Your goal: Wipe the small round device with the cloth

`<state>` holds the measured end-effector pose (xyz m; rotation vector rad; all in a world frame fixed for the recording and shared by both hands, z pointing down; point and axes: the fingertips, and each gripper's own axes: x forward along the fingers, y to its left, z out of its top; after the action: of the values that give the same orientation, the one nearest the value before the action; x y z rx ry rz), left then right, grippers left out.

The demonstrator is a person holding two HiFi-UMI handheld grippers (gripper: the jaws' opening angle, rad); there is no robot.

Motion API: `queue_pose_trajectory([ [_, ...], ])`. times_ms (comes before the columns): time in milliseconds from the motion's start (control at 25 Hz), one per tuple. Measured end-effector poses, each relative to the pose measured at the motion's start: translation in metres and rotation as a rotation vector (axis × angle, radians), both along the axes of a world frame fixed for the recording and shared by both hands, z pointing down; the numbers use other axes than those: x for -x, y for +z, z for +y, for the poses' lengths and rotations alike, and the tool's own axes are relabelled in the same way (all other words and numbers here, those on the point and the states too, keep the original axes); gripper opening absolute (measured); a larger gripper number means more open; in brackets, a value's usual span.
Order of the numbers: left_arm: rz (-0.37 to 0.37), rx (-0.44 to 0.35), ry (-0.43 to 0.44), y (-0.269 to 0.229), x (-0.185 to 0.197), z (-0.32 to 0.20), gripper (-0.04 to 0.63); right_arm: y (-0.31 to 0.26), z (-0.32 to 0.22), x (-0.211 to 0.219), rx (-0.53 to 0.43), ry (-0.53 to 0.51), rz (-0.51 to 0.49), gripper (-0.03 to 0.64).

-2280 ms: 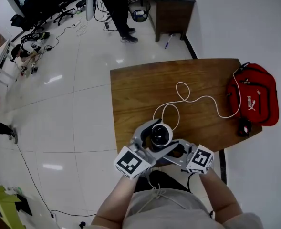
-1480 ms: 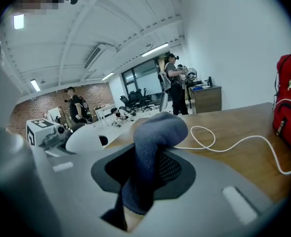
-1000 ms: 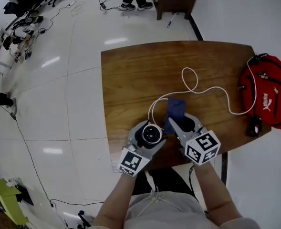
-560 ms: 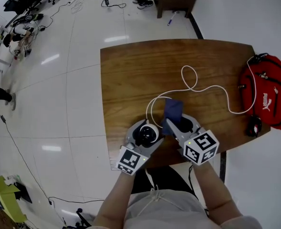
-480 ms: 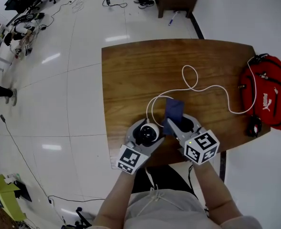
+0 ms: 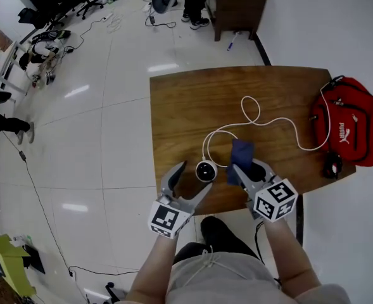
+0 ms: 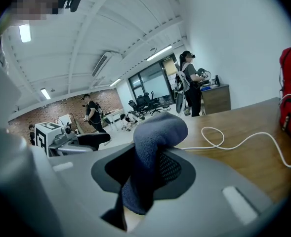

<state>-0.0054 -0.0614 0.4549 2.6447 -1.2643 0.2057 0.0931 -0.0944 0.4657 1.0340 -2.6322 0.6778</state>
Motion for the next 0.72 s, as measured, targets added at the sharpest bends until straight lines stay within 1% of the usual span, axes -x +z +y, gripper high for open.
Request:
queue_pose_trajectory([
  [40,0.005,-0.018,-0.014,-0.009,0.005,0.007,0.350,-0.005,0.007,-0.001,-0.009,0.003,-0.003,0.109],
  [120,-0.007,-0.065,-0.040,-0.029,0.014,0.023,0.296,-0.016,0.024,-0.004,-0.031,0.005,-0.002,0.109],
  [160,-0.014,-0.099,-0.055,-0.041,0.017,0.032,0.251,-0.020,0.033,-0.005,-0.042,0.006,0.001,0.109],
  [200,-0.016,-0.137,-0.074,-0.055,0.021,0.042,0.189,-0.025,0.043,-0.005,-0.052,0.006,0.004,0.109],
  [280,-0.018,-0.206,-0.104,-0.084,0.028,0.066,0.012,-0.034,0.069,-0.002,-0.070,0.007,0.007,0.109],
  [360,-0.032,-0.246,-0.107,-0.103,0.031,0.091,0.006,-0.043,0.097,0.003,-0.094,0.014,0.019,0.109],
  [400,-0.036,-0.252,-0.106,-0.109,0.032,0.104,0.006,-0.048,0.111,0.005,-0.107,0.022,0.026,0.109],
  [560,-0.030,-0.236,-0.110,-0.115,0.036,0.151,0.006,-0.062,0.167,0.008,-0.129,0.065,0.025,0.109],
  [720,-0.048,-0.247,-0.108,-0.117,0.033,0.192,0.006,-0.070,0.218,0.013,-0.148,0.037,0.030,0.110],
])
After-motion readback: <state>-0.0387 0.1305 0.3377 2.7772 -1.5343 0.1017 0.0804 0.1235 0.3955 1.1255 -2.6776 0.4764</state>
